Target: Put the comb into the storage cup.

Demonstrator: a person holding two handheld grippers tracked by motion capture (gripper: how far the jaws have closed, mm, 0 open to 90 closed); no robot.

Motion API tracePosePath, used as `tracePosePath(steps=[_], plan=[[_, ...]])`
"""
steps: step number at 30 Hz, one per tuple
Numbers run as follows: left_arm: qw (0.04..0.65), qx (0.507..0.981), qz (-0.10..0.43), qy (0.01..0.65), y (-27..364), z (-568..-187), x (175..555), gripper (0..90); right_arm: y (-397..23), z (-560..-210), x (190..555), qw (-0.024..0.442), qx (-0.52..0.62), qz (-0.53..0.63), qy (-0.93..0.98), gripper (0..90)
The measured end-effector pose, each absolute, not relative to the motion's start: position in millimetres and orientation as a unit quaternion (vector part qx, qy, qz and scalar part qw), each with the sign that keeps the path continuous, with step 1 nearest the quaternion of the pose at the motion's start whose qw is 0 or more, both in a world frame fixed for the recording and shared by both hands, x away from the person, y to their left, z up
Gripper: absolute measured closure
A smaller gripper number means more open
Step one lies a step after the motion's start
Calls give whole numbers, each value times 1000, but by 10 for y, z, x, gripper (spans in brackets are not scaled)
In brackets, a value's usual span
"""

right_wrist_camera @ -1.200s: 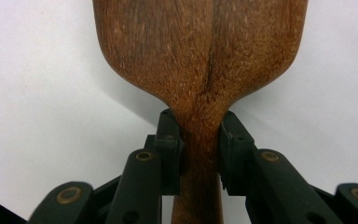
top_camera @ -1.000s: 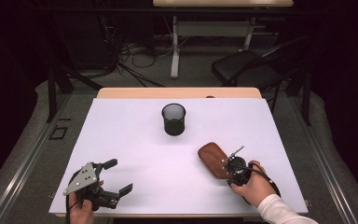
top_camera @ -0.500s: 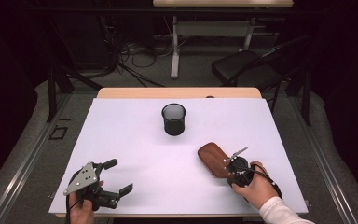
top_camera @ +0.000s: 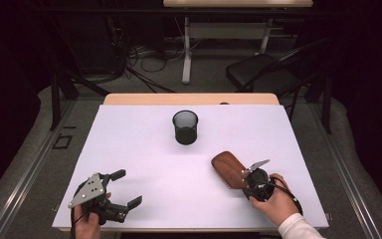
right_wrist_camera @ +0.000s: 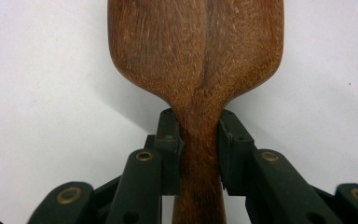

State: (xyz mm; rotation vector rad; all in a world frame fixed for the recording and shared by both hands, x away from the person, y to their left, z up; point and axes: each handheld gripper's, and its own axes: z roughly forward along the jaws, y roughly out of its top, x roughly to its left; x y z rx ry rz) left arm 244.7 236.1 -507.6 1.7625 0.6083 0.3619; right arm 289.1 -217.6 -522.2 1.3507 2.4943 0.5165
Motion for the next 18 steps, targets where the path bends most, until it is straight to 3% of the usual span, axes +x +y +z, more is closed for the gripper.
tracePosePath(steps=[18], plan=[[581, 755, 155, 260, 2356, -5079, 2448, 4, -2280, -5158, 2859, 144, 468, 242, 838, 723]])
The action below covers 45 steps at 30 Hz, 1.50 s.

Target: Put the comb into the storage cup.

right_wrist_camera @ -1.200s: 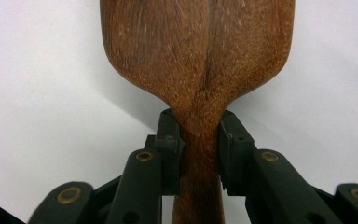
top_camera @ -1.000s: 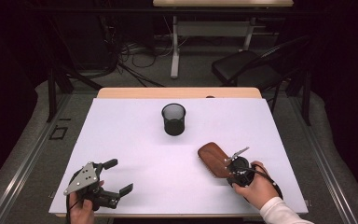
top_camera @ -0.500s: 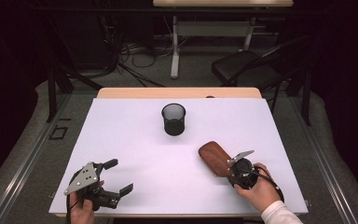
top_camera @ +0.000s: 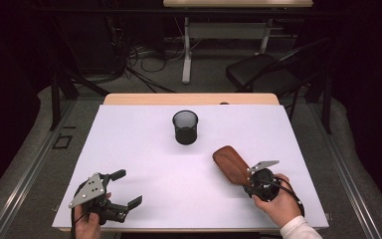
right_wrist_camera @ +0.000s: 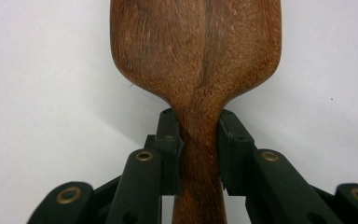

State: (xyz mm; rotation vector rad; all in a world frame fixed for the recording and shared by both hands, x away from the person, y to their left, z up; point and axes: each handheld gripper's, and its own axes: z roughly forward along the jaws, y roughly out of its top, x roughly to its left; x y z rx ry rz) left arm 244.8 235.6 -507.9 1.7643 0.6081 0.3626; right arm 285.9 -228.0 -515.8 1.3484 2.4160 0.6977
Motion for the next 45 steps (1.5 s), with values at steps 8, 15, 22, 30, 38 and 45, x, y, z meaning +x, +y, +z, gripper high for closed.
tracePosePath(steps=[8, 15, 22, 30, 38, 45], plan=[[580, 755, 157, 262, 2357, -5079, 2448, 4, -2304, -5076, 2848, 154, 470, 270, 826, 722], [581, 755, 156, 261, 2354, -5080, 2449, 3, -2305, -5025, 2841, 165, 469, 291, 817, 722], [581, 755, 156, 261, 2355, -5081, 2451, 3, -2293, -4982, 2835, 174, 467, 310, 810, 722], [581, 755, 156, 262, 2355, -5081, 2451, 3, -2258, -4922, 2838, 181, 462, 330, 803, 722], [580, 756, 156, 262, 2358, -5081, 2452, 4, -2178, -4872, 2845, 191, 452, 346, 800, 722], [578, 758, 154, 261, 2359, -5081, 2456, 4, -2099, -4826, 2832, 199, 443, 364, 795, 721]])
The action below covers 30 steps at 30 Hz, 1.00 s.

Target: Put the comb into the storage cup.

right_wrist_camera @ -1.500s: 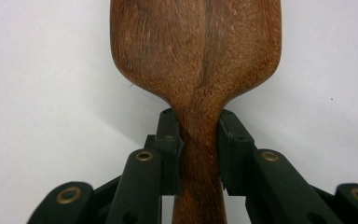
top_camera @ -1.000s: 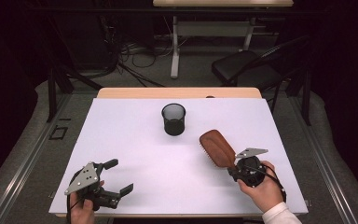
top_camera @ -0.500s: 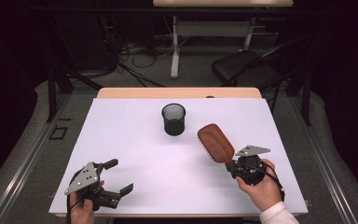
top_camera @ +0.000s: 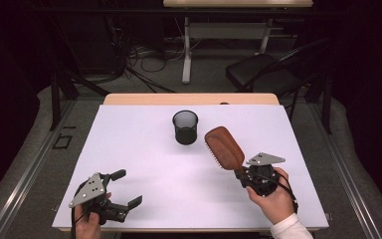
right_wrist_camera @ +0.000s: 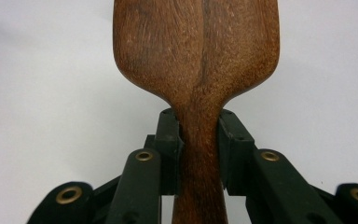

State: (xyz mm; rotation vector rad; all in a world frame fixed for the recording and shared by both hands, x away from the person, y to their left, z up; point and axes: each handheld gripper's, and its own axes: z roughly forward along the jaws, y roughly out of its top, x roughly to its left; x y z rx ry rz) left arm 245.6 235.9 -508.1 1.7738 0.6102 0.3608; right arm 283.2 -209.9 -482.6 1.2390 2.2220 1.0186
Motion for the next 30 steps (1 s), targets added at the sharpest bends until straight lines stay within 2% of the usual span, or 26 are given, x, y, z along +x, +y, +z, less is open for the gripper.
tracePosePath(steps=[30], plan=[[579, 757, 150, 262, 2361, -5093, 2469, 9, -1798, -4652, 2982, 229, 424, 440, 758, 722]])
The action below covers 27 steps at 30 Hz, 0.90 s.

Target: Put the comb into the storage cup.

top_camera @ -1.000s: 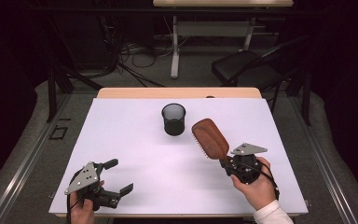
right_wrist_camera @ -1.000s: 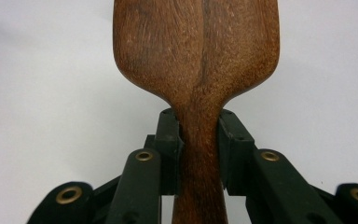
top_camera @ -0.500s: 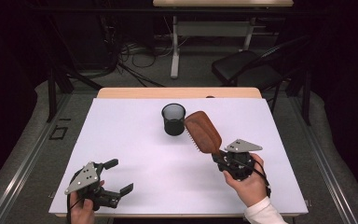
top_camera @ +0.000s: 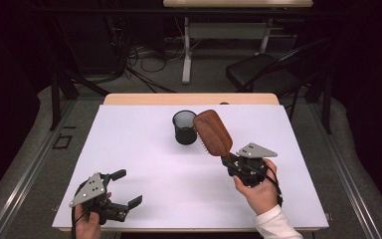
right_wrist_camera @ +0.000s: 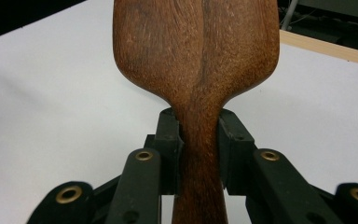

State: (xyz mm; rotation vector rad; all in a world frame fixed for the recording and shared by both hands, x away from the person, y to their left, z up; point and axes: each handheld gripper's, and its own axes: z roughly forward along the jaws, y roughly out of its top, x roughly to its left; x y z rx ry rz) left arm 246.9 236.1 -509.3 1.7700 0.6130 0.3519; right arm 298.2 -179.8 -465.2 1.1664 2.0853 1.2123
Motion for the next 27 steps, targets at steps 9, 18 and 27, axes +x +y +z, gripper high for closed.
tracePosePath(steps=[9, 18, 27], plan=[[579, 755, 150, 268, 2347, -5095, 2477, 8, -1709, -4620, 3010, 240, 417, 455, 750, 721], [577, 755, 144, 276, 2331, -5113, 2499, 3, -1597, -4588, 3037, 246, 409, 479, 737, 722], [571, 751, 132, 305, 2314, -5133, 2564, 3, -1532, -4652, 2982, 252, 392, 486, 739, 722]])
